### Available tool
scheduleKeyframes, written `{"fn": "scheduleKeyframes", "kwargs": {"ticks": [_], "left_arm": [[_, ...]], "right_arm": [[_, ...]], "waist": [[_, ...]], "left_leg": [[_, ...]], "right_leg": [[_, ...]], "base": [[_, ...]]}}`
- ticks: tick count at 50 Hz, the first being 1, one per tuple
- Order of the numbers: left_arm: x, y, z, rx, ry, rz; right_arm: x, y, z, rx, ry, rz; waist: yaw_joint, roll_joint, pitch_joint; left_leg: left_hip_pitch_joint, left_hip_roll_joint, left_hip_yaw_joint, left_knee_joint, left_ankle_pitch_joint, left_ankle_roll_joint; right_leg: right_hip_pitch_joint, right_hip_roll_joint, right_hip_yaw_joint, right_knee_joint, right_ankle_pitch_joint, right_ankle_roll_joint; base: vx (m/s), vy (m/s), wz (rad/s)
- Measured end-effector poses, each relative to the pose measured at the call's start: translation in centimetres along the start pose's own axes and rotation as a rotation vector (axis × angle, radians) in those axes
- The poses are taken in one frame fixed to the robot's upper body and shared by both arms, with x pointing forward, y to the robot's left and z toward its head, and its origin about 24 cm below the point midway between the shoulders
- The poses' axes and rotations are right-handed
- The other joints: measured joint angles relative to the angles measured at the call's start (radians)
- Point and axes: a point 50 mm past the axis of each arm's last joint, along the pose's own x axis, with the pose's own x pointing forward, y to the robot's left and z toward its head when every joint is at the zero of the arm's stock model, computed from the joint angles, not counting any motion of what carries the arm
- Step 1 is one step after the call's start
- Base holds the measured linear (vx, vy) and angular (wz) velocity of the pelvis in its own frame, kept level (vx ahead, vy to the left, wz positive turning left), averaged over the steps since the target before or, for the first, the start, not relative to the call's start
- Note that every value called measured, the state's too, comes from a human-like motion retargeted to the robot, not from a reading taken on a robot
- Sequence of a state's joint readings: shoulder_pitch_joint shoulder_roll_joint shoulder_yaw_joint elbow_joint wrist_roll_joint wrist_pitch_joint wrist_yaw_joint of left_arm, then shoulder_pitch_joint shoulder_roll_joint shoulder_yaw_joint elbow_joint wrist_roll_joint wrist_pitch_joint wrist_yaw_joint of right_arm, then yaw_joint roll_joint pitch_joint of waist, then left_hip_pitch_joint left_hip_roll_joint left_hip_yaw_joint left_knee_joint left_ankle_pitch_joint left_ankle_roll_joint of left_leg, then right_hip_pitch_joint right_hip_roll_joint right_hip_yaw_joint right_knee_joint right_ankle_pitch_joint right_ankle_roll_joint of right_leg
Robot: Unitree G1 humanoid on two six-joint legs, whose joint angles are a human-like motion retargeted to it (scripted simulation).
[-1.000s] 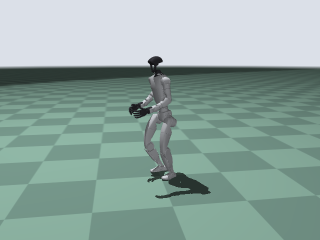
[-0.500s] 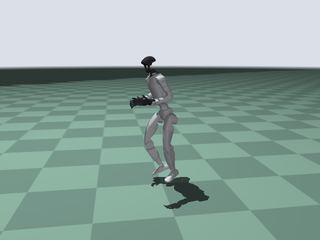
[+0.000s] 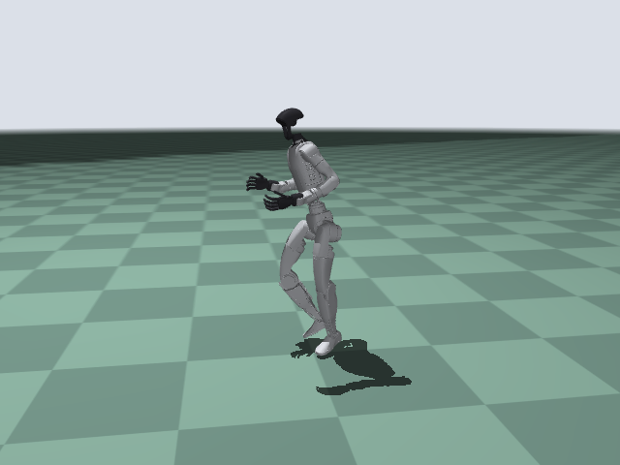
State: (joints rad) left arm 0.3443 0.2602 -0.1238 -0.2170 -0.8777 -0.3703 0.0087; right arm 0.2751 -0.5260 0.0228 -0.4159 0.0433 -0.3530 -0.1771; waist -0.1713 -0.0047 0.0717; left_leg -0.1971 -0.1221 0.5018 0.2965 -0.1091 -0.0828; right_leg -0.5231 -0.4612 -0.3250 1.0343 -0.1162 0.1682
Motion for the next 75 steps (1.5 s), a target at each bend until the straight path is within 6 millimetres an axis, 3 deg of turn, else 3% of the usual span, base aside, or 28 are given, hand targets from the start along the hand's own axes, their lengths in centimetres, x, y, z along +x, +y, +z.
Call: {"fn": "scheduleKeyframes", "kwargs": {"ticks": [3,5,10,15,18,20,23,27,31,34,37,40,45,48,52,55,57,60,66,75], "left_arm": [[-0.1,-0.7,0.8,-0.032,-0.018,-0.077],[0.2,-1.0,0.8,-0.044,-0.019,-0.115],[1.2,-0.9,-0.9,0.015,0.029,-0.102],[2.0,0.7,-4.6,0.09,0.154,0.038],[1.7,1.3,-7.7,0.125,0.275,0.109],[1.6,1.2,-9.1,0.127,0.33,0.118],[2.5,-0.2,-9.2,0.081,0.323,0.061],[3.4,-2.0,-7.4,0.034,0.242,-0.042],[4.3,-3.5,-5.0,0.02,0.133,-0.125],[4.8,-4.4,-3.7,0.013,0.08,-0.173],[4.9,-4.9,-3.3,-0.008,0.064,-0.205],[4.7,-4.7,-3.7,-0.044,0.089,-0.209],[3.1,-3.0,-5.5,-0.094,0.191,-0.169],[1.9,-1.8,-6.4,-0.099,0.246,-0.132],[0.9,-0.5,-7.1,-0.066,0.306,-0.099],[0.9,0.1,-7.5,-0.015,0.333,-0.085],[1.8,0.3,-7.3,0.034,0.322,-0.086],[2.0,0.5,-7.2,0.081,0.317,-0.08],[3.2,0.5,-6.2,0.181,0.281,-0.121],[3.5,0.9,-4.9,0.325,0.282,-0.205]], "right_arm": [[-0.8,-0.1,-0.9,-0.013,0.057,0.015],[-1.2,-0.1,-1.7,-0.005,0.1,0.018],[-3.3,1.1,-4.2,0.052,0.26,0.022],[-5.8,3.5,-7.9,0.102,0.478,0.047],[-6.6,5.2,-10.0,0.109,0.583,0.057],[-6.4,6.1,-10.6,0.111,0.598,0.061],[-4.3,6.0,-10.1,0.102,0.52,0.052],[-2.4,5.3,-8.2,0.103,0.393,0.043],[-1.4,4.8,-6.5,0.114,0.303,0.041],[-1.2,4.8,-5.7,0.126,0.269,0.053],[-1.0,5.2,-5.1,0.155,0.248,0.074],[-1.0,5.8,-4.8,0.197,0.248,0.109],[-1.0,6.4,-4.0,0.271,0.225,0.182],[-1.2,6.5,-3.4,0.292,0.207,0.208],[-1.1,6.5,-2.8,0.28,0.18,0.219],[-0.9,6.5,-3.4,0.239,0.204,0.208],[-0.6,6.5,-4.3,0.203,0.233,0.189],[-1.4,6.4,-5.6,0.17,0.309,0.17],[-2.4,6.3,-7.7,0.107,0.415,0.169],[-3.4,6.7,-10.0,0.045,0.516,0.275]], "waist": [[-0.001,-0.013,0.002],[0.012,0.008,-0.012],[0.037,-0.01,-0.057],[0.088,-0.063,-0.083],[0.11,-0.064,-0.05],[0.121,-0.047,-0.033],[0.124,0.003,-0.004],[0.074,-0.017,-0.022],[0.033,-0.014,-0.043],[0.028,0.004,-0.053],[0.032,-0.005,-0.063],[0.047,-0.011,-0.068],[0.054,-0.035,-0.045],[0.044,-0.064,-0.047],[0.034,-0.093,-0.057],[0.024,-0.113,-0.065],[0.023,-0.102,-0.073],[0.018,-0.129,-0.076],[0.028,-0.158,-0.093],[0.057,-0.192,-0.1]], "left_leg": [[-0.053,-0.02,-0.067,-0.022,0.029,-0.009],[-0.05,-0.017,-0.116,-0.138,0.093,-0.029],[-0.03,-0.034,-0.213,-0.241,0.099,-0.022],[-0.05,-0.051,-0.281,0.002,-0.229,0.104],[-0.091,-0.004,-0.27,0.266,-0.405,0.134],[-0.106,0.042,-0.262,0.38,-0.466,0.135],[-0.086,0.118,-0.241,0.413,-0.465,0.111],[-0.06,0.093,-0.177,0.292,-0.313,0.065],[-0.053,0.081,-0.179,0.197,-0.181,0.015],[-0.069,0.103,-0.188,0.202,-0.181,0.003],[-0.084,0.113,-0.179,0.253,-0.26,0.024],[-0.07,0.131,-0.159,0.28,-0.338,0.041],[0.036,0.11,-0.143,0.213,-0.332,0.036],[0.083,0.078,-0.128,0.169,-0.333,0.037],[0.145,0.043,-0.095,0.071,-0.334,0.046],[0.185,0.018,-0.091,-0.012,-0.323,0.051],[0.268,-0.004,-0.101,-0.235,-0.224,0.051],[0.294,-0.024,-0.12,-0.27,-0.203,0.052],[0.307,-0.012,-0.172,-0.307,-0.176,0.042],[0.235,0.087,-0.177,-0.172,-0.188,-0.012]], "right_leg": [[-0.019,0.028,0.022,0.025,-0.024,-0.002],[-0.011,0.101,0.011,-0.039,-0.035,-0.005],[0.058,0.202,0.038,-0.177,-0.138,-0.013],[0.176,0.19,0.047,-0.155,-0.516,-0.132],[0.257,0.214,0.041,-0.141,-0.592,-0.15],[0.293,0.243,0.027,-0.135,-0.589,-0.153],[0.317,0.284,-0.01,-0.126,-0.481,-0.15],[0.224,0.209,-0.015,-0.022,-0.367,-0.127],[0.155,0.243,0.025,-0.12,-0.295,-0.079],[0.147,0.299,0.054,-0.25,-0.249,-0.049],[0.145,0.302,0.072,-0.263,-0.273,-0.043],[0.162,0.312,0.076,-0.251,-0.309,-0.039],[0.205,0.3,0.113,-0.186,-0.284,0.012],[0.184,0.235,0.118,-0.084,-0.248,0.037],[0.149,0.088,0.083,-0.003,-0.3,-0.008],[0.121,0.009,0.092,-0.009,-0.34,-0.013],[0.107,0.004,0.091,-0.069,-0.341,-0.014],[0.091,-0.042,0.133,-0.104,-0.346,0.007],[0.101,-0.046,0.165,-0.162,-0.355,0.022],[0.163,-0.01,0.073,-0.163,-0.493,-0.061]], "base": [[0.18,0.11,0.44],[0.22,0.1,0.27],[0.25,0.1,0.12],[0.28,0.11,-0.22],[0.24,0.12,-0.35],[0.2,0.11,-0.44],[0.15,0.09,-0.34],[0.09,0.05,0.36],[0.09,-0.01,0.54],[0.1,-0.02,0.32],[0.12,-0.01,0.26],[0.18,0.0,0.15],[0.18,0.0,0.28],[0.16,-0.03,0.37],[0.16,-0.05,0.35],[0.17,-0.09,0.52],[0.18,-0.13,0.51],[0.13,-0.17,0.68],[0.12,-0.25,0.67],[0.04,-0.33,0.55]]}}
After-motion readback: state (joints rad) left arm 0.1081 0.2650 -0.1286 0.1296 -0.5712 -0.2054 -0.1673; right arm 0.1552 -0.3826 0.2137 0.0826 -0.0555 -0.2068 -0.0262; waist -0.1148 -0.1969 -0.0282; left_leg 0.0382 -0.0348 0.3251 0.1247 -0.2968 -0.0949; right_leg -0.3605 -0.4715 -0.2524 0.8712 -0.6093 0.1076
